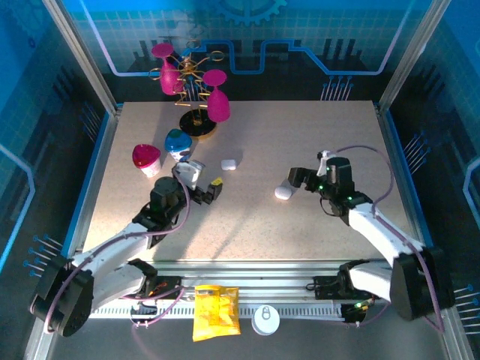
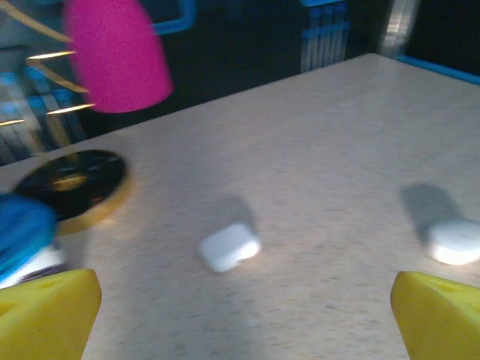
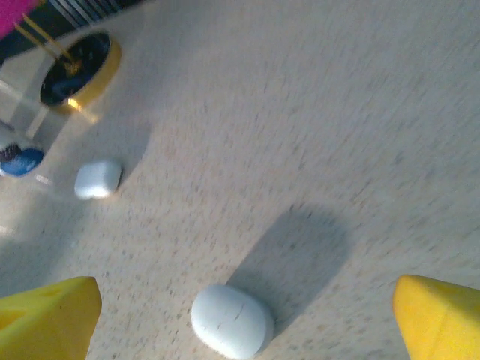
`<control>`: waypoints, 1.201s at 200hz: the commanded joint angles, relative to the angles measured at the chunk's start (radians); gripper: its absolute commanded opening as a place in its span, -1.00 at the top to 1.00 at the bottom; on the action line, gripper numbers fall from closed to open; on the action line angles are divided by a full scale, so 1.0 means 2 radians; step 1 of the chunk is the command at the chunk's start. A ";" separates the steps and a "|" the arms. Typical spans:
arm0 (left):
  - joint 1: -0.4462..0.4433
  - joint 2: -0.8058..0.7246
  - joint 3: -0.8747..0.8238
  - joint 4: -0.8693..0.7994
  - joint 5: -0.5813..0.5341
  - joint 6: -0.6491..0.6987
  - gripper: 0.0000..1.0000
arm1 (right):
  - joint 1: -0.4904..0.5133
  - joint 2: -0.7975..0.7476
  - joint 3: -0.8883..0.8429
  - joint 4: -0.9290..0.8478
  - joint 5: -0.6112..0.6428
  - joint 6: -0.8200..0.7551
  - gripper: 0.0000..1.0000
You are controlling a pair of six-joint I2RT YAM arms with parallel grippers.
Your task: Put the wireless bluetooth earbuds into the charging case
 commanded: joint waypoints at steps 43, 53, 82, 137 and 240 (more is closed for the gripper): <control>0.094 0.021 -0.071 0.078 -0.090 0.001 -0.99 | -0.010 -0.057 -0.079 0.112 0.221 -0.221 -0.99; 0.109 0.041 -0.074 0.097 -0.076 0.000 -0.99 | -0.015 -0.039 -0.099 0.166 0.220 -0.242 -0.99; 0.157 0.112 -0.081 0.183 -0.018 -0.044 -0.99 | -0.035 0.036 -0.124 0.270 0.167 -0.224 -0.99; 0.206 0.230 -0.062 0.292 0.034 -0.065 -0.99 | -0.037 0.159 -0.076 0.337 0.134 -0.244 -0.99; 0.216 0.268 -0.007 0.219 0.029 -0.076 -0.99 | -0.094 0.219 -0.105 0.441 0.029 -0.216 -0.99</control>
